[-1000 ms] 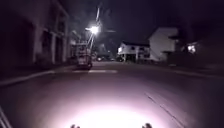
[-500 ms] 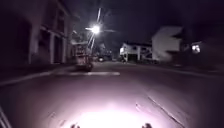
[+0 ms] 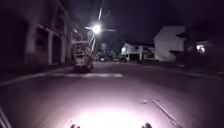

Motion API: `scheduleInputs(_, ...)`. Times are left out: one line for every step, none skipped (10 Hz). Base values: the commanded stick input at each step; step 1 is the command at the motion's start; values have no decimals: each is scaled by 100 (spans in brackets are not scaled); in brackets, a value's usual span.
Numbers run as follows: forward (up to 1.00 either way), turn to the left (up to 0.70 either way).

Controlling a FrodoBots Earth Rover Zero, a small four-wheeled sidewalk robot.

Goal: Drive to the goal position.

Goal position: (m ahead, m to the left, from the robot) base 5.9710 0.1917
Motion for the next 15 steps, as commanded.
scheduleInputs(100, 0)
scheduleInputs(100, 0)
scheduleInputs(100, 0)
scheduleInputs(100, 0)
scheduleInputs(100, 0)
scheduleInputs(100, 0)
scheduleInputs(100, 0)
scheduleInputs(100, 0)
scheduleInputs(100, 0)
scheduleInputs(100, 0)
scheduleInputs(100, 0)
scheduleInputs(100, -23)
scheduleInputs(100, -40)
scheduleInputs(100, -40)
scheduleInputs(100, -2)
